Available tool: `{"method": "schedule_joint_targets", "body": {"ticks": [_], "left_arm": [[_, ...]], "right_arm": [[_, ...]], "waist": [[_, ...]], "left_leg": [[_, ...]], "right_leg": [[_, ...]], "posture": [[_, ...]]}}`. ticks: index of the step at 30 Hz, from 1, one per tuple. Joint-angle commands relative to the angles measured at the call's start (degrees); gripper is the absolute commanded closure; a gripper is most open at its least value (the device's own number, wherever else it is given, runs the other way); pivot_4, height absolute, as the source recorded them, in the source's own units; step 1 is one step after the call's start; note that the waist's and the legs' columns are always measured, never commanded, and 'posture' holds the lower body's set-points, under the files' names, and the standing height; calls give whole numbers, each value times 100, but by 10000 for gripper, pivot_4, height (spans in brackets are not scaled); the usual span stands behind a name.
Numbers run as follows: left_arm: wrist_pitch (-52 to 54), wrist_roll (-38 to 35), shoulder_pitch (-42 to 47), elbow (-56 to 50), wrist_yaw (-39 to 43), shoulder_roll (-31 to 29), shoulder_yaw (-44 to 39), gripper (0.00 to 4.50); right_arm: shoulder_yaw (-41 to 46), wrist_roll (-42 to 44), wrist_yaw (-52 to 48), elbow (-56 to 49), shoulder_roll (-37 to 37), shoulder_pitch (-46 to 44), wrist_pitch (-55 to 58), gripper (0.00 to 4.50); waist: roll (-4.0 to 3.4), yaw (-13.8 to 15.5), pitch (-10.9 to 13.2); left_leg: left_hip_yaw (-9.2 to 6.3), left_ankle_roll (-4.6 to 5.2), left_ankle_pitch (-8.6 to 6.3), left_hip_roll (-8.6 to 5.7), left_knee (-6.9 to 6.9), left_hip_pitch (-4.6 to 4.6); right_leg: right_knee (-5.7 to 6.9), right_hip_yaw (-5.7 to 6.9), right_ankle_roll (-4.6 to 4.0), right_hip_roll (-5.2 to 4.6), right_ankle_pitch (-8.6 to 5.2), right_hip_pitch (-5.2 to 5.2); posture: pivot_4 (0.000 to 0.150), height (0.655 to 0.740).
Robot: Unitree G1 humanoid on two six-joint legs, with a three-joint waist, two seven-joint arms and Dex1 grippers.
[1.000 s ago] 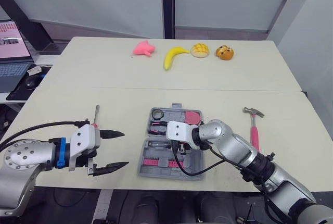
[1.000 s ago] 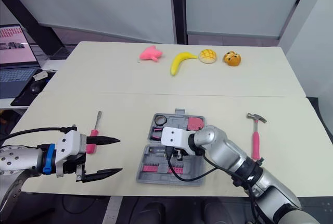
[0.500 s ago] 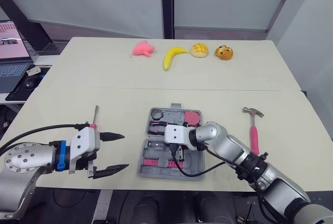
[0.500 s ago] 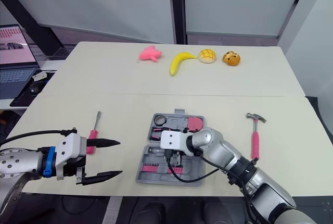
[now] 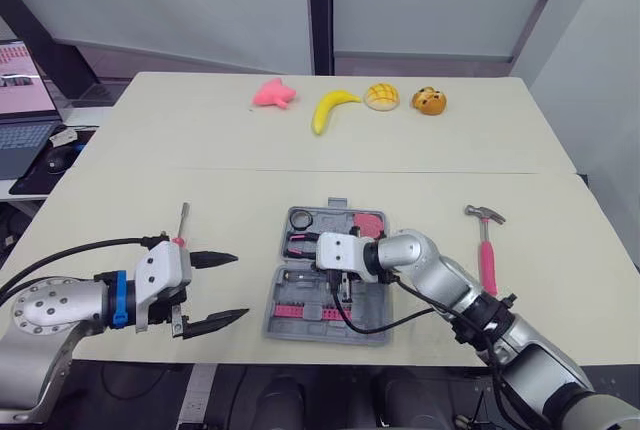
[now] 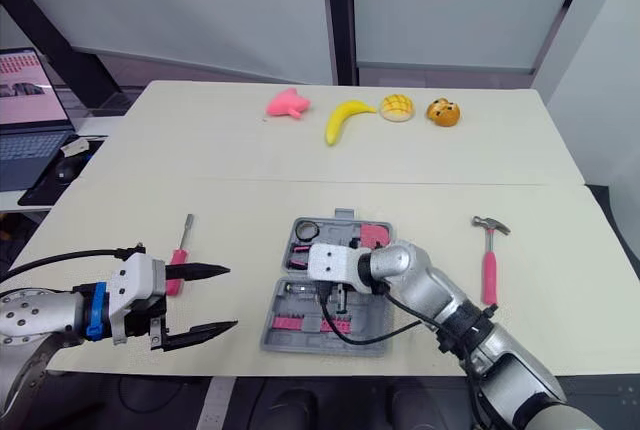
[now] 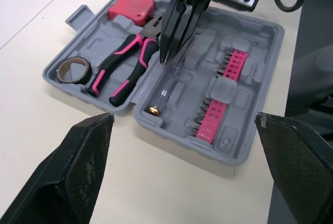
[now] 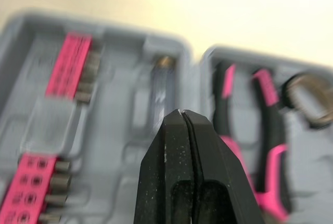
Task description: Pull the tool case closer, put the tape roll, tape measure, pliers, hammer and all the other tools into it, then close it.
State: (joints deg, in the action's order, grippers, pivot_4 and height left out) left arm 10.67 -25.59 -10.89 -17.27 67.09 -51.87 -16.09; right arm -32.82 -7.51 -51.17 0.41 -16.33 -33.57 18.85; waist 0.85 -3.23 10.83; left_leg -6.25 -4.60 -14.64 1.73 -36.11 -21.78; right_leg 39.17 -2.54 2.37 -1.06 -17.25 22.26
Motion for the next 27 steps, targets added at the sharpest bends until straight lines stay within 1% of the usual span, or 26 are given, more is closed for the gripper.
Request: {"method": "schedule_joint_targets", "body": {"ticks": [1,4,7,11,13,16,19,23,26,27], "left_arm": [[48,-213,-27,129,-391,272,-524,0],[87,-313,-66,408,-818,598,-950,0],[199,-375,-123,774,-1110,769,-1343,0],[200,-372,-175,1574,-1452,892,-1862,0],[176,-357,-249,1798,-1496,918,-1973,0],[51,-235,-537,2242,-1452,909,-2150,0],[-51,-139,-794,2462,-1361,850,-2176,0],[-117,-92,-971,2608,-1303,806,-2210,0],[-103,-98,-1005,2662,-1330,814,-2227,0],[-84,-107,-999,2656,-1342,821,-2219,0]], "right_arm": [[714,426,114,-1151,-141,286,153,44850],[1574,757,236,-2062,-574,827,396,44850],[2482,1062,413,-2660,-982,1489,625,44850],[3797,1468,645,-2883,-1373,2622,863,44850],[4191,1648,707,-2875,-1467,3009,929,44850],[5177,1894,690,-2563,-1629,3802,756,40074],[5804,1957,548,-2094,-1905,4343,364,33266],[6233,1970,344,-1634,-2203,4939,-87,24802],[6330,1971,311,-1488,-2224,5304,-297,17768],[6284,1969,306,-1473,-2220,5369,-340,15518]], "waist": [[0,3,0],[4,43,-2],[11,96,-6],[12,134,-7],[12,129,-7],[15,129,-9],[17,127,-10],[19,132,-11],[21,133,-12],[21,133,-12]], "left_leg": [[0,0,0,0,1,-1],[-2,-1,-1,-1,2,-8],[2,-1,-1,-6,1,-9],[-1,-1,-1,-3,2,0],[2,-1,-1,-3,1,1],[11,-1,-1,-3,0,4],[17,-1,-1,-4,0,8],[18,0,0,-2,-1,16],[17,1,1,1,1,50],[22,1,0,3,3,69]], "right_leg": [[-1,1,0,-1,0,0],[-10,5,0,-5,0,0],[-15,3,1,-11,0,-2],[-10,5,0,-6,-1,-5],[-9,2,0,-5,-1,-7],[-11,-6,0,-6,-1,-8],[-14,-11,1,-7,-1,-12],[-12,-12,8,-4,-6,-16],[-12,-12,20,-2,-19,-51],[-13,-15,7,-2,-28,-66]], "posture": [[1500,7400],[1500,7400],[1500,7400],[1500,7400],[1500,7400],[1500,7400],[1500,7400],[1500,7400],[1500,7400],[1500,7400]]}}
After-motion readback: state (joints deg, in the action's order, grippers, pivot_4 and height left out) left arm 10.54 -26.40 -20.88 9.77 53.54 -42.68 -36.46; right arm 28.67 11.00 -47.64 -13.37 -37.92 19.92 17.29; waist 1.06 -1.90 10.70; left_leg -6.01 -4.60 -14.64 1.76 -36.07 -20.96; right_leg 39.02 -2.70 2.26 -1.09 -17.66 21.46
